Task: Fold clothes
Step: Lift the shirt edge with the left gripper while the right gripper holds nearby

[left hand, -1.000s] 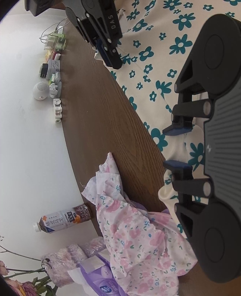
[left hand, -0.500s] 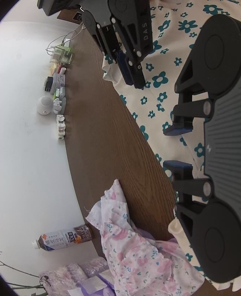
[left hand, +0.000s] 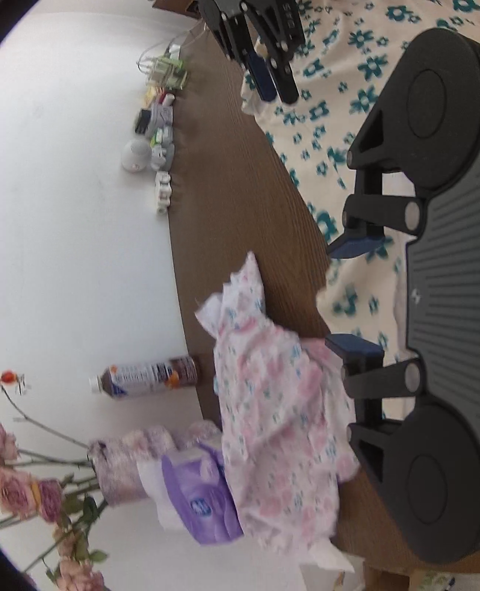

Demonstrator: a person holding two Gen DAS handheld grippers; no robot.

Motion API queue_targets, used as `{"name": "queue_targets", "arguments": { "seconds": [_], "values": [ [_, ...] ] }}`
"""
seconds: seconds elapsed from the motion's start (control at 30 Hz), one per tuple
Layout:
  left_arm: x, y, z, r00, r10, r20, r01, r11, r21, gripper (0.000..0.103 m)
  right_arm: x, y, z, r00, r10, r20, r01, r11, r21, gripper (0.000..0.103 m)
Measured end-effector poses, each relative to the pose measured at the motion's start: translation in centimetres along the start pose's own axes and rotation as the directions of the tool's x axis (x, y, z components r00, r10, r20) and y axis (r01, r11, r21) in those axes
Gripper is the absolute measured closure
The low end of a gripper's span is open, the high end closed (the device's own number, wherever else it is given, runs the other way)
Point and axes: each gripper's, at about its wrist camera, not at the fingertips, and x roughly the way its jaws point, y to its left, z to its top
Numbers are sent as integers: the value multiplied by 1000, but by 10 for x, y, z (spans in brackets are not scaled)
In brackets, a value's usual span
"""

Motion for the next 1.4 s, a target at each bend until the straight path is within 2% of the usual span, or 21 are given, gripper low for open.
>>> {"name": "queue_targets", "arguments": {
  "seconds": [0.13, 0.3, 0.37, 0.53, 0.63, 0.83, 0.97, 1.03, 1.13, 1.2, 1.33, 1.4],
  "values": [
    [-3, 41, -17, 995, 90, -52, -91, 995, -32, 61, 2, 37, 13, 999, 52, -14, -53, 997, -56, 75],
    [-2, 64, -30, 992, 96, -87, -97, 995, -1, 61, 24, 76, 29, 998, 64, -19, -66, 995, -80, 74],
    [0, 61, -33, 992, 81, -93, -77, 996, 47, 61, 36, 81, 33, 998, 59, -18, -60, 997, -39, 72],
    [9, 52, -37, 992, 99, -77, -83, 979, 184, 61, 56, 85, 38, 996, 87, 2, -86, 993, 81, 72],
    [17, 55, -36, 992, 106, -68, -88, 968, 234, 61, 65, 93, 40, 996, 85, 11, -86, 991, 98, 71],
    [17, 53, -37, 999, 6, -44, 7, 955, 296, 61, 74, 92, 32, 998, 58, 20, -60, 989, 137, 68],
    [21, 39, -38, 999, -17, -32, 28, 927, 375, 61, 76, 82, 27, 998, 58, 29, -62, 981, 186, 67],
    [25, 31, -38, 1000, -3, -22, 12, 911, 412, 61, 78, 79, 25, 998, 58, 34, -64, 977, 201, 67],
    [27, 27, -38, 1000, 15, -1, -13, 902, 432, 64, 78, 77, 22, 997, 60, 46, -69, 974, 214, 66],
    [24, 28, -39, 1000, 8, 14, -13, 904, 427, 70, 78, 76, 20, 997, 63, 52, -73, 973, 220, 63],
    [17, 30, -41, 999, 1, 40, -18, 911, 412, 80, 75, 71, 13, 995, 62, 75, -78, 970, 228, 62],
    [16, 31, -41, 999, -5, 45, -14, 915, 404, 80, 74, 69, 11, 995, 56, 87, -75, 969, 234, 62]
  ]
}}
